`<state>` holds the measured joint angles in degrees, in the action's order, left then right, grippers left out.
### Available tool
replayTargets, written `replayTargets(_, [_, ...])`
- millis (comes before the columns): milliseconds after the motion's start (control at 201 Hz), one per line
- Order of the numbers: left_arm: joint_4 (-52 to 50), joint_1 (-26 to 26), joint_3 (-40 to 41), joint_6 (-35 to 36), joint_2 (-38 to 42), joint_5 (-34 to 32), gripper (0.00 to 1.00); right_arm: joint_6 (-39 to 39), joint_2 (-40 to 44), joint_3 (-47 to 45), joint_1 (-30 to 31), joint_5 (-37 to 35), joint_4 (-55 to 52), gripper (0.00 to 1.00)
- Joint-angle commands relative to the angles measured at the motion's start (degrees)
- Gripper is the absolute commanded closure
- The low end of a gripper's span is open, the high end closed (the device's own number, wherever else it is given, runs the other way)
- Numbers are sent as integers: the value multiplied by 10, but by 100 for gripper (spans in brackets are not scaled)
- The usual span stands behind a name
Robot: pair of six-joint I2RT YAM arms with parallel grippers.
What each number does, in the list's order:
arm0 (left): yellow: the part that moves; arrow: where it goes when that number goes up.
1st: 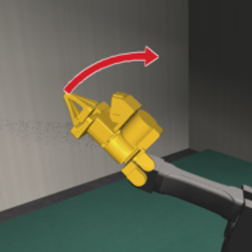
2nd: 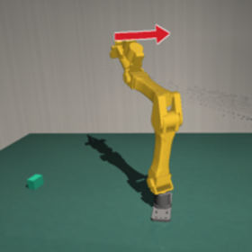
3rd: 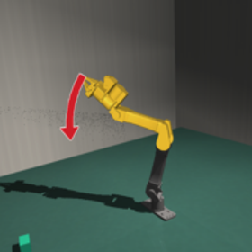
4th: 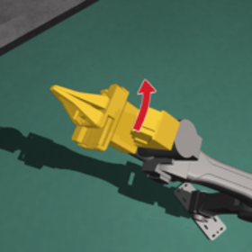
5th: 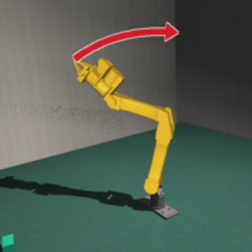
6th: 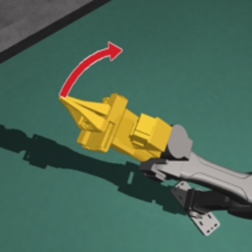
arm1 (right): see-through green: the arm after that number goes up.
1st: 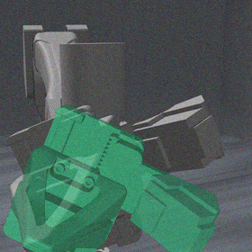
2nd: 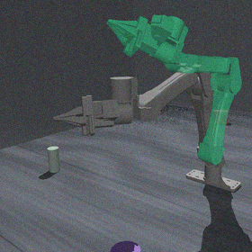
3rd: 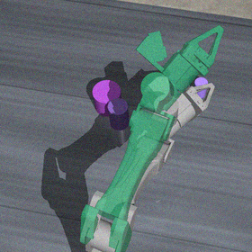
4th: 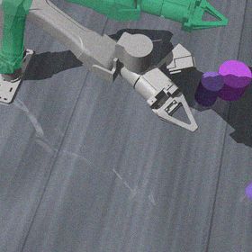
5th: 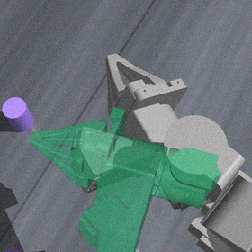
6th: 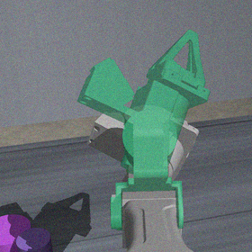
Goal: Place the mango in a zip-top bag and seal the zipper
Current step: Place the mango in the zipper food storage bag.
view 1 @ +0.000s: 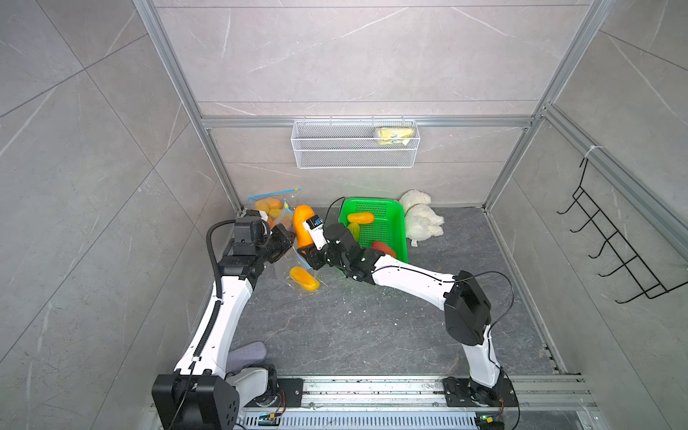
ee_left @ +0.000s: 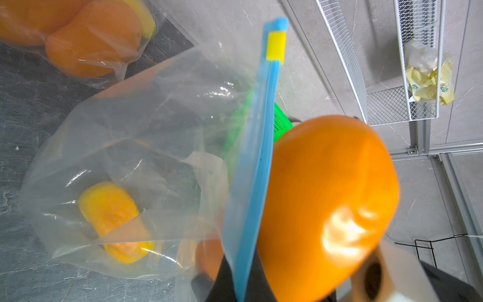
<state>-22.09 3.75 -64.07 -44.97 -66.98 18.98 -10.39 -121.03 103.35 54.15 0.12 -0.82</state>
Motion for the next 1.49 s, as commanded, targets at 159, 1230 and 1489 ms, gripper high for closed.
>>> replayTargets(159, [-19,-22,-13,20,48,32,100,41,-60,86,8,-103,-103,61])
replayTargets(1230, [13,41,-34,128,3,142,100,122,44,118,16,178,-416,66])
replayTargets(1489, [4,42,-22,136,23,128,100,-77,113,23,-33,244,-250,65])
